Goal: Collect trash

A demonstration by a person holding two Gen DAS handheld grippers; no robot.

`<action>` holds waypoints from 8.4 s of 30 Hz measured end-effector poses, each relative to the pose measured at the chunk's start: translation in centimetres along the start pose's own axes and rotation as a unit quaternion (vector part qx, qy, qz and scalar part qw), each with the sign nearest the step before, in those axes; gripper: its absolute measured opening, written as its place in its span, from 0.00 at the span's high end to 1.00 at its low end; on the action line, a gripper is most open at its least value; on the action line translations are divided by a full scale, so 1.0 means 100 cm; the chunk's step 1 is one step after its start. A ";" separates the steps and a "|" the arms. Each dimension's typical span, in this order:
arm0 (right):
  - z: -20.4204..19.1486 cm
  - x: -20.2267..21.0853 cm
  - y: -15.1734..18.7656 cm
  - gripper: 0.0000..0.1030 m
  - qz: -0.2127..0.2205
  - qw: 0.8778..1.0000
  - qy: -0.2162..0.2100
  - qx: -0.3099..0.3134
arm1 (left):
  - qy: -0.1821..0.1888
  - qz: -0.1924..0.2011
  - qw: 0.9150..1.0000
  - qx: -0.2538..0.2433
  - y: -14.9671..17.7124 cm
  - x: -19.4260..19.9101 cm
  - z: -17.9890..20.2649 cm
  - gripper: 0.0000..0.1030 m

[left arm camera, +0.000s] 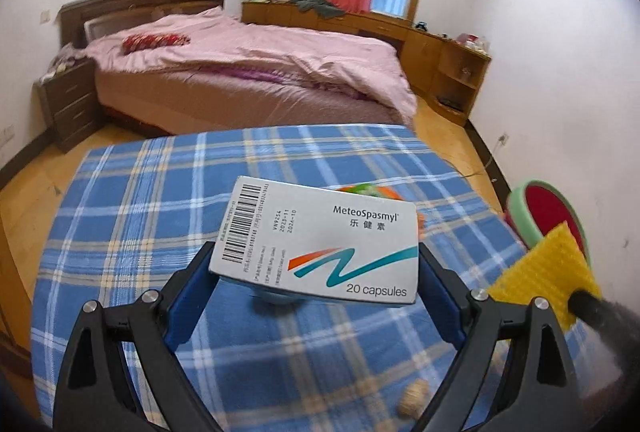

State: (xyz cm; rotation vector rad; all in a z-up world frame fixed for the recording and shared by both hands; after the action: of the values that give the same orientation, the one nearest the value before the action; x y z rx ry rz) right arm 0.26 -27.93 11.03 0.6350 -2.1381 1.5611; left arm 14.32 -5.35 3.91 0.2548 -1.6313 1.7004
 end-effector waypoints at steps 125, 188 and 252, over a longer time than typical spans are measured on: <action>0.132 0.055 0.014 0.42 0.029 0.985 0.077 -0.148 | 0.049 -0.065 0.993 -0.083 0.013 0.003 0.144 0.08; -0.021 -0.089 -0.044 0.41 -0.093 0.995 -0.014 0.013 | -0.061 -0.075 0.986 0.137 -0.012 -0.028 -0.066 0.62; -0.035 -0.077 -0.032 0.56 -0.076 0.995 -0.002 0.060 | -0.056 -0.064 0.982 0.171 0.014 -0.052 -0.105 0.62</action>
State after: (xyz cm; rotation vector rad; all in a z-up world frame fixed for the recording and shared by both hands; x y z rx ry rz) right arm 8.59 -24.50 10.02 0.8225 -1.9594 1.6144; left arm 20.72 2.48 -2.13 0.6182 -1.3587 1.8879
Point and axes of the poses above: each gripper's, at about its wrist camera, not at the fingertips, and x roughly against the way its jaws point, z to its right, y to its underside, the point moved 1 cm from there along -x, roughly the way its jaws point, and after that the axes turned 2 degrees about x, right-handed, at the moved point
